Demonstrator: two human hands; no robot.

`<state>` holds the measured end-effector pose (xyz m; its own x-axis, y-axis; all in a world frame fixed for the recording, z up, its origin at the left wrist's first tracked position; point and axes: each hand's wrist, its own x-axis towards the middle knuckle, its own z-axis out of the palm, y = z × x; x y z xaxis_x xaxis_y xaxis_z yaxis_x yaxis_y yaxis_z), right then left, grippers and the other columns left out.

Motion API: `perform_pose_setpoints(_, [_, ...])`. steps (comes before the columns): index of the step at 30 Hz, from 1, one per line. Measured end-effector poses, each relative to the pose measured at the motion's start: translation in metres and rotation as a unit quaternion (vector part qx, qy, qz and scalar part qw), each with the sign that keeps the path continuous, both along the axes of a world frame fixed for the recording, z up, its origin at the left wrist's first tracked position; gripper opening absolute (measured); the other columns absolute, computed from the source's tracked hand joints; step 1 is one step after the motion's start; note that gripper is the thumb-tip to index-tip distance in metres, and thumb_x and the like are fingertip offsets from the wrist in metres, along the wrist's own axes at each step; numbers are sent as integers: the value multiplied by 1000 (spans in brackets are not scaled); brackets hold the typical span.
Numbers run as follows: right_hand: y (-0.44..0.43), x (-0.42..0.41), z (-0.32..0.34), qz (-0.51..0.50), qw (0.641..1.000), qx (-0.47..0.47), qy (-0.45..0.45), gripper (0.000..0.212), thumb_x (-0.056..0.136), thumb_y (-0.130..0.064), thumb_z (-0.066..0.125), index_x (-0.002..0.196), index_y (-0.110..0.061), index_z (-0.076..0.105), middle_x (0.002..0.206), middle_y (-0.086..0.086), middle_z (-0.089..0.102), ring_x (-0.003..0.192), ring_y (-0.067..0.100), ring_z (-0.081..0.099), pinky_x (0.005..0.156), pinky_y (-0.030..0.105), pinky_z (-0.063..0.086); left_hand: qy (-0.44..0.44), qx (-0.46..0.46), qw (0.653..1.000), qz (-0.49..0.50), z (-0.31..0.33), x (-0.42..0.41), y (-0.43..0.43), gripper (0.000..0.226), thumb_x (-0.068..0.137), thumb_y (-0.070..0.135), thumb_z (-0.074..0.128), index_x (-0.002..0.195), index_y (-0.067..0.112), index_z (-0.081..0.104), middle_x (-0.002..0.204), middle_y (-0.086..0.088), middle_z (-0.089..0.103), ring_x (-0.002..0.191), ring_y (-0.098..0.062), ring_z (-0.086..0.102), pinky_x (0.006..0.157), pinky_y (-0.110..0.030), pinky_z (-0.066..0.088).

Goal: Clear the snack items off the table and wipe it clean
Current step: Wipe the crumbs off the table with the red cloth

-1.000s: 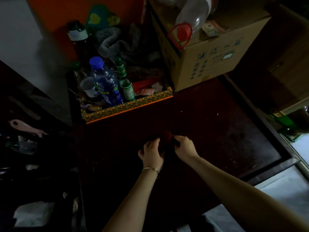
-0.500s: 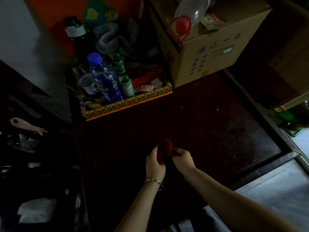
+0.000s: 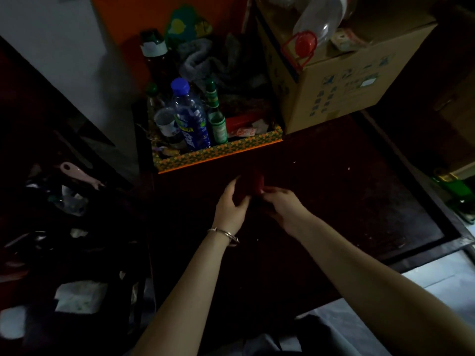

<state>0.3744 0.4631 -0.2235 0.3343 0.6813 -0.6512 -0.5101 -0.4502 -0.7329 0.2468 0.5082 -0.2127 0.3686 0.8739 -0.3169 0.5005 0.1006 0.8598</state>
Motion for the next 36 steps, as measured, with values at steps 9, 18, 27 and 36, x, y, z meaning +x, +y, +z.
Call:
perform_pose_setpoints(9, [-4, 5, 56, 35, 994, 37, -93, 20, 85, -5, 63, 103, -7, 68, 88, 14, 71, 77, 24, 68, 72, 34, 54, -56, 73, 996, -22, 28, 2, 4, 58, 90, 14, 58, 143, 22, 35, 140, 1, 47, 126, -9, 45, 100, -19, 35])
perform_pose_setpoints(18, [-45, -17, -26, 116, 986, -37, -115, 18, 83, -8, 63, 99, -13, 69, 93, 8, 73, 86, 21, 70, 77, 32, 55, -71, -105, 990, 60, -41, -27, -48, 56, 87, 15, 61, 135, 37, 41, 124, 15, 46, 123, -12, 47, 101, -40, 48])
perform_pose_setpoints(27, [-44, -5, -63, 348, 845, -61, -401, 24, 86, -19, 66, 110, -20, 65, 111, -5, 55, 95, 11, 59, 67, 13, 42, -60, -96, 977, 179, -57, -37, -43, 55, 85, 16, 65, 134, 29, 44, 123, 9, 47, 120, -18, 49, 99, -39, 48])
perform_pose_setpoints(36, [-47, -10, -85, 432, 743, -41, -509, 28, 88, -25, 64, 116, -20, 63, 120, -4, 54, 108, 17, 57, 85, 22, 45, -31, -101, 977, 183, -67, -44, -48, 57, 85, 16, 65, 135, 32, 43, 127, 8, 44, 122, -22, 49, 95, -45, 51])
